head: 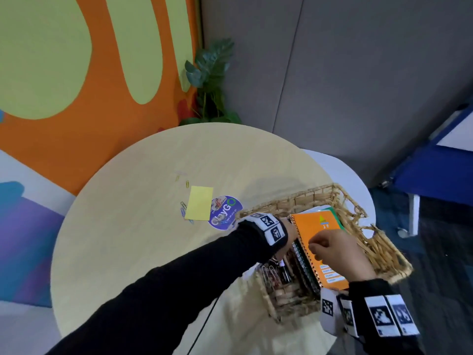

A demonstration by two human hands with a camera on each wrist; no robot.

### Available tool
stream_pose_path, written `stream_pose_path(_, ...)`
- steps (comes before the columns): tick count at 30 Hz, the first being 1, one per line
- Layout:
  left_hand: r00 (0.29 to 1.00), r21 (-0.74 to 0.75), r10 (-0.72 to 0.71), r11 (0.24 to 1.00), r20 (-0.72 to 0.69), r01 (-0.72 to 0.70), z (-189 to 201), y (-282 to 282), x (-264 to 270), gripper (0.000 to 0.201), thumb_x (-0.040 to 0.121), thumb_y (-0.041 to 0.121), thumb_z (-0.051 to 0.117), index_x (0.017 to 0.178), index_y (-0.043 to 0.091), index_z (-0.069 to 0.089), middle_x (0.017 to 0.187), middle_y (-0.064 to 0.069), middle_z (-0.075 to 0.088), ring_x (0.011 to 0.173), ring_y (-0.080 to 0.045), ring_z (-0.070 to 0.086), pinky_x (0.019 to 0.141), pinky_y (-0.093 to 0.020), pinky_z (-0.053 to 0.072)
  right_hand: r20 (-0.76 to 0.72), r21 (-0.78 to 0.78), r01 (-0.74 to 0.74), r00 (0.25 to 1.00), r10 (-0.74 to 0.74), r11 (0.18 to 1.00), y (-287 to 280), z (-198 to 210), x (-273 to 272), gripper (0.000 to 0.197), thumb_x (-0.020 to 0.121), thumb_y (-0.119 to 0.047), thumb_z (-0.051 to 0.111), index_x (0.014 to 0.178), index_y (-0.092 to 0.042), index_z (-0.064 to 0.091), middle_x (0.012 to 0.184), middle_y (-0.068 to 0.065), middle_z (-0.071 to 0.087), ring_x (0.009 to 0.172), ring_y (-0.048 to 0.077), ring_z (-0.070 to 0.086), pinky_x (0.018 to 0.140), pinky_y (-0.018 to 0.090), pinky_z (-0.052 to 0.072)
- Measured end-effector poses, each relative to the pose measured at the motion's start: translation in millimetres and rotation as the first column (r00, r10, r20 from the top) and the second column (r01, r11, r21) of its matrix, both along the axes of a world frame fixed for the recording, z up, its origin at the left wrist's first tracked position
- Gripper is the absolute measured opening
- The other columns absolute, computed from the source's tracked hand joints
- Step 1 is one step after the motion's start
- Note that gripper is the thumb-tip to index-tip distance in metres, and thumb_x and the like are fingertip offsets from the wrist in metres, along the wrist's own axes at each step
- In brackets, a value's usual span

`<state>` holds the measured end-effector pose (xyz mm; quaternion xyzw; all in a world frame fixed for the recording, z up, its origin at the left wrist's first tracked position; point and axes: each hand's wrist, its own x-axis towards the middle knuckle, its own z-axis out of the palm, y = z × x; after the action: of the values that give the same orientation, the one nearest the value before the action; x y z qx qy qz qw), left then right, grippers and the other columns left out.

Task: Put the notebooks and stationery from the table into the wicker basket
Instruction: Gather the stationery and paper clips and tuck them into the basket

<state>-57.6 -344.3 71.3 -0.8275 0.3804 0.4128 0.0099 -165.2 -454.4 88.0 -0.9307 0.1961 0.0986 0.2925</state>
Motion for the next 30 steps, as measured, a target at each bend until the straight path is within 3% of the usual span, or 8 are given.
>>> stream_pose_path(4, 0.964, -0.326, 0.238, 0.926, 0.121, -0.188, 20, 60, 44, 0.019, 0.084, 0.020, 0.062, 0.092, 0.006, 0.072, 0.096, -0.010, 0.074, 0.086, -0.023, 0.066, 0.080, -0.029, 0.052, 0.150, 0.024, -0.065, 0.987, 0.060, 0.998, 23, 22, 31, 0.016, 0.090, -0.016, 0.059, 0.081, -0.010, 0.070, 0.072, 0.002, 0.068, 0.070, 0.020, 0.064, 0.068, 0.039, 0.053)
stream_pose_path(7, 0.858, -0.469, 0.494, 0.796, 0.139, -0.383, 16, 129, 75, 0.021, 0.085, 0.018, 0.059, 0.099, 0.010, 0.072, 0.104, -0.008, 0.073, 0.097, -0.022, 0.065, 0.077, -0.022, 0.042, 0.247, 0.069, -0.140, 0.962, 0.119, 0.988, 59, 31, 73, 0.012, 0.086, -0.013, 0.062, 0.078, -0.011, 0.071, 0.065, -0.004, 0.064, 0.064, 0.013, 0.061, 0.060, 0.018, 0.044)
stream_pose_path(9, 0.760, -0.508, 0.641, 0.693, 0.110, -0.511, 0, 172, 95, 0.020, 0.084, 0.016, 0.060, 0.099, 0.009, 0.071, 0.103, -0.012, 0.072, 0.085, -0.022, 0.066, 0.074, -0.023, 0.042, 0.244, 0.056, -0.204, 0.952, 0.185, 0.977, 89, 25, 106, 0.011, 0.083, -0.012, 0.062, 0.079, -0.012, 0.072, 0.068, -0.001, 0.067, 0.068, 0.015, 0.063, 0.060, 0.015, 0.043)
stream_pose_path(13, 0.597, -0.478, 0.798, 0.558, 0.085, -0.678, -38, 241, 121, 0.021, 0.083, 0.016, 0.060, 0.101, 0.009, 0.069, 0.106, -0.011, 0.071, 0.098, -0.024, 0.065, 0.083, -0.023, 0.044, 0.125, 0.010, -0.329, 0.937, 0.325, 0.944, 145, -10, 183, 0.015, 0.081, -0.014, 0.063, 0.093, -0.008, 0.069, 0.098, 0.011, 0.072, 0.095, 0.028, 0.064, 0.080, 0.033, 0.048)
stream_pose_path(16, 0.535, -0.467, 0.843, 0.496, 0.057, -0.732, -61, 272, 127, 0.021, 0.083, 0.015, 0.060, 0.101, 0.009, 0.069, 0.106, -0.008, 0.071, 0.100, -0.023, 0.065, 0.081, -0.019, 0.039, -0.108, -0.074, -0.452, 0.890, 0.443, 0.889, 178, -44, 239, 0.039, 0.083, -0.023, 0.068, 0.115, -0.006, 0.056, 0.124, 0.015, 0.054, 0.112, 0.031, 0.053, 0.091, 0.035, 0.043)
stream_pose_path(22, 0.517, -0.445, 0.856, 0.470, 0.017, -0.763, -93, 297, 135, 0.023, 0.085, 0.017, 0.060, 0.106, 0.012, 0.068, 0.098, -0.002, 0.068, 0.101, -0.019, 0.064, 0.084, -0.019, 0.041, -0.389, -0.273, -0.615, 0.774, 0.500, 0.740, 202, -107, 299, 0.089, 0.060, -0.043, 0.085, 0.126, -0.014, 0.033, 0.127, 0.011, 0.037, 0.121, 0.033, 0.038, 0.092, 0.048, 0.046)
stream_pose_path(26, 0.529, -0.450, 0.848, 0.484, 0.030, -0.751, -101, 301, 161, 0.024, 0.086, 0.018, 0.057, 0.109, 0.013, 0.065, 0.092, 0.005, 0.059, 0.099, -0.018, 0.062, 0.084, -0.020, 0.042, -0.440, -0.300, -0.652, 0.742, 0.506, 0.696, 202, -122, 313, 0.103, 0.048, -0.049, 0.089, 0.126, -0.013, 0.031, 0.127, 0.007, 0.037, 0.119, 0.030, 0.039, 0.092, 0.048, 0.045)
stream_pose_path(30, 0.581, -0.475, 0.808, 0.551, 0.097, -0.686, -101, 292, 215, 0.026, 0.088, 0.018, 0.055, 0.112, 0.011, 0.062, 0.103, -0.003, 0.065, 0.104, -0.023, 0.061, 0.087, -0.026, 0.045, -0.471, -0.304, -0.630, 0.751, 0.462, 0.714, 203, -129, 321, 0.108, 0.046, -0.048, 0.090, 0.129, -0.013, 0.031, 0.130, 0.008, 0.039, 0.122, 0.030, 0.039, 0.099, 0.049, 0.043)
